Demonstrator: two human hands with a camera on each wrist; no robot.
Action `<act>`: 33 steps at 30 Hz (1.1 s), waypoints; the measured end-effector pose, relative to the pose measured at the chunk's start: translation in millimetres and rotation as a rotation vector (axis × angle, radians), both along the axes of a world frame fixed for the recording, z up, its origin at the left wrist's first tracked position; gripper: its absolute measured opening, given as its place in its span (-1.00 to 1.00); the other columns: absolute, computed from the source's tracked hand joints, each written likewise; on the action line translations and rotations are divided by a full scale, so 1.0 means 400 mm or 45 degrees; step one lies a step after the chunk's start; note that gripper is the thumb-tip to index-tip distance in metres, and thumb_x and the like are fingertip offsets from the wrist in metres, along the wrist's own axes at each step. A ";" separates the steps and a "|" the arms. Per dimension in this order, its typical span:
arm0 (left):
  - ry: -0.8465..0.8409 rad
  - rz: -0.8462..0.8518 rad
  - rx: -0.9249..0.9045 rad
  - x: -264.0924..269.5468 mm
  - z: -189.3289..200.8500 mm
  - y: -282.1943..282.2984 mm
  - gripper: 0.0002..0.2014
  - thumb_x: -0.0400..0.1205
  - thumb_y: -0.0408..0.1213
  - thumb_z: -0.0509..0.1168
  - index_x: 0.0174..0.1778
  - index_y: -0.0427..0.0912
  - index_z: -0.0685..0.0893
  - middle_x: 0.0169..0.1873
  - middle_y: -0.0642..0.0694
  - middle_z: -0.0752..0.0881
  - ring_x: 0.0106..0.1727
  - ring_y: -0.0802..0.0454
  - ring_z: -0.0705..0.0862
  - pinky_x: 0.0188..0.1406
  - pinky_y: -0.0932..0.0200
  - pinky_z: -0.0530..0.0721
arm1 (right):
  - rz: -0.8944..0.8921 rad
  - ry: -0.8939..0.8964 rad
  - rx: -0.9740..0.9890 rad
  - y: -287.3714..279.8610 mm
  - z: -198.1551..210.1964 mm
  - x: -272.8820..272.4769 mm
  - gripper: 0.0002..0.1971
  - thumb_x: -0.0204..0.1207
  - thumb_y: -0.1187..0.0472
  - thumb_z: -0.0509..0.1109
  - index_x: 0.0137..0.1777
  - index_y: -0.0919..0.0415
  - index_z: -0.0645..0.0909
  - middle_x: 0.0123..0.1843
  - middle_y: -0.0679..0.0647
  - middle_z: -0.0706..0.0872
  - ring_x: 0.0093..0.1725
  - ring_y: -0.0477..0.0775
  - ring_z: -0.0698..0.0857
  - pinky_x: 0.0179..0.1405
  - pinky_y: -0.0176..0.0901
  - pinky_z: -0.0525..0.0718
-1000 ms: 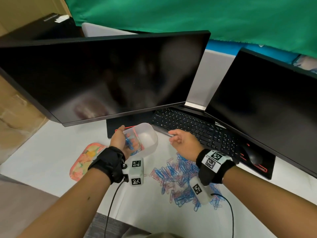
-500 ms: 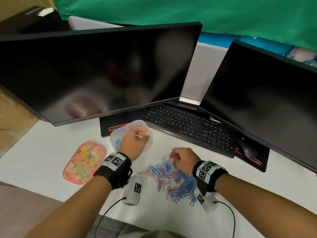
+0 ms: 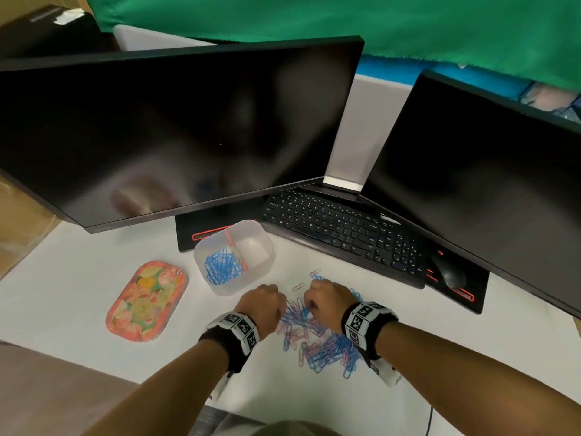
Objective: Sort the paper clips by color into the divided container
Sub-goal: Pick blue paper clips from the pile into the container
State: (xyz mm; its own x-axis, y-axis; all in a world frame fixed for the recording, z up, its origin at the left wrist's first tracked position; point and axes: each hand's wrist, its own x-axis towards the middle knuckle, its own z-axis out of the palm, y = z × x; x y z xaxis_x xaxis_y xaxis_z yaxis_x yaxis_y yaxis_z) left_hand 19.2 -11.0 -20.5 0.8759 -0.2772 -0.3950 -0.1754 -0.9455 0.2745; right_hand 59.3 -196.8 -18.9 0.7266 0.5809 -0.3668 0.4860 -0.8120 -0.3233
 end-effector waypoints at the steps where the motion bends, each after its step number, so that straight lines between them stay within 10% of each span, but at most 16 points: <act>1: -0.017 0.001 -0.010 0.001 -0.003 0.003 -0.75 0.60 -0.31 0.18 0.10 -0.05 0.71 0.11 -0.06 0.66 0.19 -0.10 0.60 0.10 0.04 0.63 | 0.012 -0.005 0.004 -0.004 -0.004 0.002 -0.84 0.52 0.31 0.28 -0.07 0.18 0.69 -0.04 0.10 0.62 0.00 0.16 0.62 -0.08 -0.03 0.66; 19: -0.005 0.606 -0.601 0.013 -0.019 0.031 -0.66 0.58 -0.52 0.20 0.15 -0.12 0.72 -0.04 -0.11 0.63 -0.01 -0.07 0.65 0.05 0.20 0.63 | 0.057 0.157 0.067 -0.003 -0.005 -0.001 -0.65 0.44 0.43 0.34 0.16 0.07 0.61 -0.01 0.05 0.61 0.01 0.11 0.63 0.05 -0.04 0.68; 27: 0.145 0.744 -0.812 0.006 -0.029 0.038 -0.50 0.44 -0.61 0.29 0.16 0.04 0.60 -0.21 -0.01 0.67 -0.27 0.07 0.62 -0.28 0.33 0.66 | -0.151 0.249 0.182 -0.021 0.007 0.003 -0.66 0.48 0.41 0.21 0.17 0.09 0.59 -0.11 -0.01 0.57 -0.16 0.02 0.57 -0.09 -0.17 0.62; 33: 0.258 0.882 -0.910 0.012 -0.034 0.030 -0.61 0.52 -0.48 0.11 -0.32 0.11 0.71 -0.25 -0.08 0.65 -0.28 -0.06 0.62 -0.24 0.15 0.58 | -0.599 0.472 0.475 -0.026 0.022 0.016 -0.76 0.45 0.41 0.21 -0.15 0.11 0.66 -0.30 0.05 0.66 -0.36 0.00 0.58 -0.33 -0.22 0.58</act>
